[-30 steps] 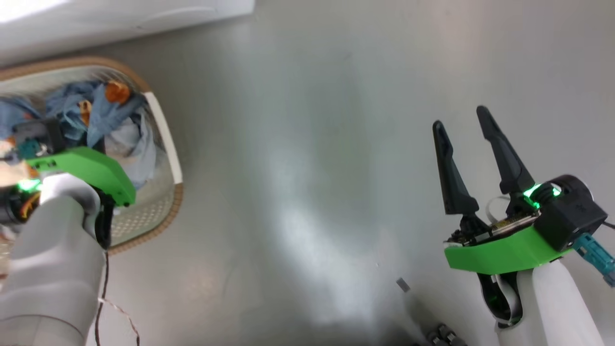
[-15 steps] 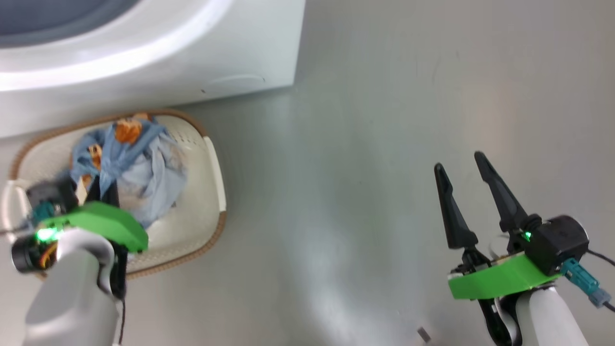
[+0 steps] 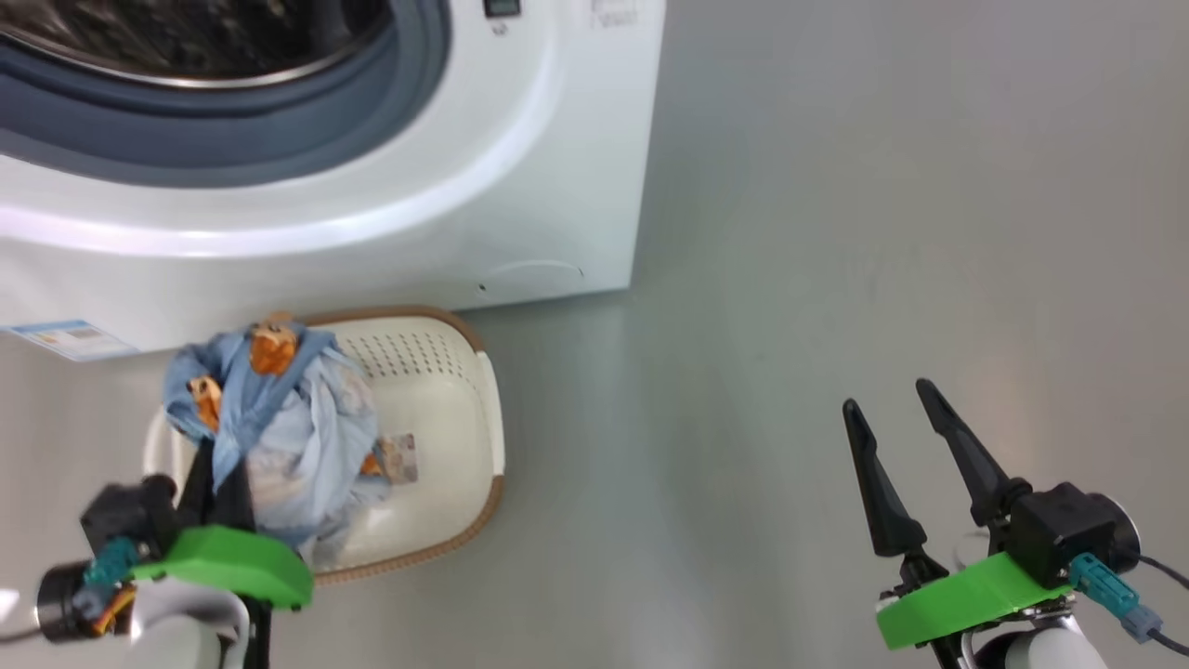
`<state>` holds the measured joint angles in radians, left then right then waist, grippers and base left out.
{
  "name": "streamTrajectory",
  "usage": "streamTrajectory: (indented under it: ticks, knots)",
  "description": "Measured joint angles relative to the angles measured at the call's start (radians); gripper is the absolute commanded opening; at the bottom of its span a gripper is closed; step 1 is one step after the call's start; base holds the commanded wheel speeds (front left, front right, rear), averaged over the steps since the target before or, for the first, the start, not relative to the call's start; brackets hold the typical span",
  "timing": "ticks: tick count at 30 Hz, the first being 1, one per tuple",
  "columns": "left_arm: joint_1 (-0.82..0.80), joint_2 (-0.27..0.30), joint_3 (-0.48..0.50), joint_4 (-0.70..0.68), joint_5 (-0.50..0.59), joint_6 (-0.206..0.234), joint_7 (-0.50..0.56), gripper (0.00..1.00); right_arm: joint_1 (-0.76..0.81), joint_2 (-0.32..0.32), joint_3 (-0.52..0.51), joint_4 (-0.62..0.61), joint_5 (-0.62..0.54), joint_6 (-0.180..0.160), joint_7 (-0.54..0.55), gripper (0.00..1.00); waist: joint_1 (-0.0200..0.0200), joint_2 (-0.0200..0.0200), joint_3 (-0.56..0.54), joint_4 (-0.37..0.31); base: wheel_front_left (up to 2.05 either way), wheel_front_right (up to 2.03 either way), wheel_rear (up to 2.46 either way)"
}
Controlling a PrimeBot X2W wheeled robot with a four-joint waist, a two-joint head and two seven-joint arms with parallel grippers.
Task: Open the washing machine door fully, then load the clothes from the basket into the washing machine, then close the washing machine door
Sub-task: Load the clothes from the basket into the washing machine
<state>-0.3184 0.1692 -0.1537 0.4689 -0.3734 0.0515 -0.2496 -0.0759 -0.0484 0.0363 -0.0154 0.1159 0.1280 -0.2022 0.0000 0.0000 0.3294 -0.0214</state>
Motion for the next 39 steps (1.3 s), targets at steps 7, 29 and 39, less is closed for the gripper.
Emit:
streamTrajectory:
  ticks: [7, 29, 39]
  knots:
    - [0.132, -0.004, 0.005, -0.140, 0.042, 0.020, 0.000, 0.00, 0.060, 0.000, -0.002, -0.021, 0.000, 0.000, 0.032, 1.00, 0.0000, 0.0000, -0.087, 0.035, 0.00, 0.00, 0.00]
    - [0.381, 0.040, -0.016, -0.435, 0.083, 0.095, 0.070, 0.00, 0.182, 0.002, -0.009, -0.058, 0.001, 0.000, 0.080, 1.00, 0.0000, 0.0000, -0.262, 0.070, 0.00, 0.00, 0.00]
    - [0.399, 0.041, -0.029, -0.453, 0.081, 0.103, 0.083, 0.00, 0.200, 0.002, -0.011, -0.072, 0.001, 0.000, 0.095, 1.00, 0.0000, 0.0000, -0.293, 0.069, 0.00, 0.00, 0.00]
